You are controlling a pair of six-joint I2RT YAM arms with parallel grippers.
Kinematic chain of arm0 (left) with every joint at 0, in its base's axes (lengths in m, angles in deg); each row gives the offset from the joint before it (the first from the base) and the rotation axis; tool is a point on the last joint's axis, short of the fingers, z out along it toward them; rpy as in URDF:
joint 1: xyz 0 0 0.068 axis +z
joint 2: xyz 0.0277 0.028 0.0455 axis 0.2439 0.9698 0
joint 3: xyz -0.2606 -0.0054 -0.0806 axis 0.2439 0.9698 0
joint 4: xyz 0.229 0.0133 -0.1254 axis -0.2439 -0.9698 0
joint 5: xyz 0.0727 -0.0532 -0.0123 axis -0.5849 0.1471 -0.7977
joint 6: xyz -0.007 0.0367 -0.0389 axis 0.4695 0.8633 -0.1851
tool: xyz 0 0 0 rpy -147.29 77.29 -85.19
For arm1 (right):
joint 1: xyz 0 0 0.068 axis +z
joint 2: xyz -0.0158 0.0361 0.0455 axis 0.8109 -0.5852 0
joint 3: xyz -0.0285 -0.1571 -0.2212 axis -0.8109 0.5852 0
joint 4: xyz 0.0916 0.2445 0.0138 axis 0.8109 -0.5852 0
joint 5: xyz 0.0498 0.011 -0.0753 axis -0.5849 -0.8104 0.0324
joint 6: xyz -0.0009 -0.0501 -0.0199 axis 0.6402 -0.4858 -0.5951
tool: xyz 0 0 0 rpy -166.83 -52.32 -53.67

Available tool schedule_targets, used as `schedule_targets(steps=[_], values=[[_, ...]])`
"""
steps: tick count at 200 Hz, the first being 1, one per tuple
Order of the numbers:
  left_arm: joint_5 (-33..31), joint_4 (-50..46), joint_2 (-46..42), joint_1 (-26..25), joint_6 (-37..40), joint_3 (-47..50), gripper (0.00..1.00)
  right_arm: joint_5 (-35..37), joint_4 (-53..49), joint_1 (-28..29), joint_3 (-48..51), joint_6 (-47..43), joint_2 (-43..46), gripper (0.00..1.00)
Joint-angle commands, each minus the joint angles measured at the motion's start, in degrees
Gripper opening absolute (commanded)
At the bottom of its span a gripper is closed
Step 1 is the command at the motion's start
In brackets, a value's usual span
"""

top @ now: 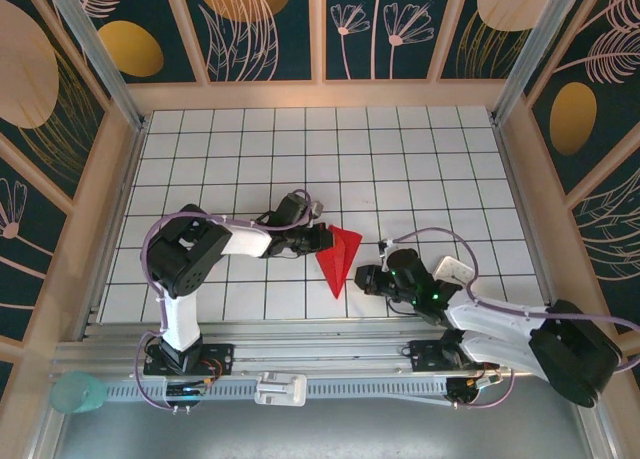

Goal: Fold a paper plane with a square sheet of paper (pick it up from the middle)

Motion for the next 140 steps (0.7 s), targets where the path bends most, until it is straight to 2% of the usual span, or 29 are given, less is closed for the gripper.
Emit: schedule_targets(steps=[1, 38, 109, 140], values=[[-1.9, -3.7, 0.4, -0.1, -1.0, 2.0, 0.0, -2.4, 4.7, 0.0, -3.1, -1.6, -3.9, 0.2], [-2.0, -3.6, 0.1, -0.1, -0.9, 2.3, 0.01, -3.7, 7.8, -0.1, -6.4, -2.1, -11.8, 0.21], [-1.9, -3.6, 0.0, -0.1, -0.9, 2.3, 0.03, -5.3, 12.2, 0.0, -8.3, -1.6, -19.2, 0.2], [-1.9, -3.7, -0.8, -0.1, -1.0, 2.4, 0.06, -2.9, 10.5, -0.3, -8.1, -1.7, -20.1, 0.09]])
